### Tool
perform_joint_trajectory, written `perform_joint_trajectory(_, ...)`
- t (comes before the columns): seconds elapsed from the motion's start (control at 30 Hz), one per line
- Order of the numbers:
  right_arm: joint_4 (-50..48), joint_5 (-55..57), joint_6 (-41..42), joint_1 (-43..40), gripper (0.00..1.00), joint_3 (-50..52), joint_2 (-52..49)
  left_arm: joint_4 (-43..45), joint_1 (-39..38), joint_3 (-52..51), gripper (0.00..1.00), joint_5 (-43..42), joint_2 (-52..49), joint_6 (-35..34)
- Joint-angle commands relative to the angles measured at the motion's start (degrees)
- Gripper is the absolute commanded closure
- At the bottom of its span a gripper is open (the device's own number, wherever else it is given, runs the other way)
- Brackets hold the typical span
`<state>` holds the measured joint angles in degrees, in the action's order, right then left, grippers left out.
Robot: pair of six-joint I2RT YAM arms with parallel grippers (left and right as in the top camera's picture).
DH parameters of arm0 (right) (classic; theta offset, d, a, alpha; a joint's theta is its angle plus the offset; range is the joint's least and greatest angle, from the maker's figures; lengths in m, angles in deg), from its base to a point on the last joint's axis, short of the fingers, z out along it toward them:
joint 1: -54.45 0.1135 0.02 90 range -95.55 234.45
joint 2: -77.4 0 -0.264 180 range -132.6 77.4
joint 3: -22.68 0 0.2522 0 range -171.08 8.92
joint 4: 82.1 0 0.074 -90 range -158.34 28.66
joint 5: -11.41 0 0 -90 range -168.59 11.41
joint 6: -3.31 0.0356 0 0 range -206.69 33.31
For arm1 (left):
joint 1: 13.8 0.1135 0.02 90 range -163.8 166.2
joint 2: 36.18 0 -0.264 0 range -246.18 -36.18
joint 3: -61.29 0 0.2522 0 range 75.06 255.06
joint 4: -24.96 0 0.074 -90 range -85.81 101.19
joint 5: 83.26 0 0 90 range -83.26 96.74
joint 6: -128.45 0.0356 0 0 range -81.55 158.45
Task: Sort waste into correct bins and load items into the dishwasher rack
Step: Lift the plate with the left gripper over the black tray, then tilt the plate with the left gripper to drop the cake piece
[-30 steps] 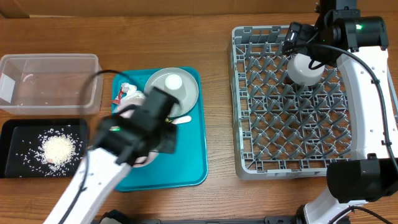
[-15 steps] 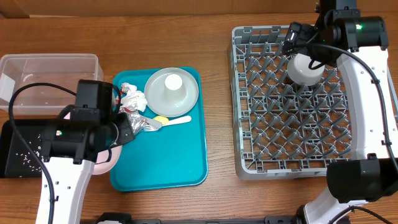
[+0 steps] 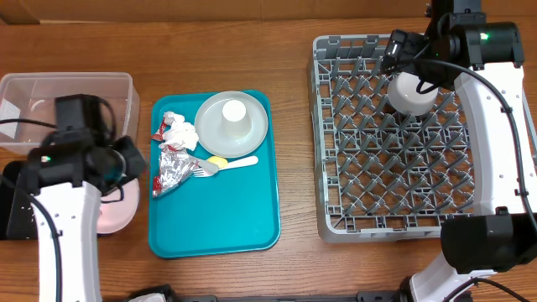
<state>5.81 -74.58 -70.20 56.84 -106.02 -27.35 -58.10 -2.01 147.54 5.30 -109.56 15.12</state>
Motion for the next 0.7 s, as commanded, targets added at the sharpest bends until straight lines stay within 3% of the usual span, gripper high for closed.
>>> perform_joint_trajectory(0.0,-0.4,0.4,0.3,0.1,0.0,-0.2,0.6,2.1,5.6,1.3,0.96,-6.7,-1.4,3.6)
perform_joint_trajectory(0.23,-0.3,0.4,0.3,0.1,0.0,-0.2,0.6,7.0,14.4,1.3,0.96,-13.7,-4.8,7.6)
perform_joint_trajectory(0.67,-0.4,0.4,0.3,0.1,0.0,-0.2,0.6,16.2,23.7,1.3,0.96,-23.8,-7.0,14.2)
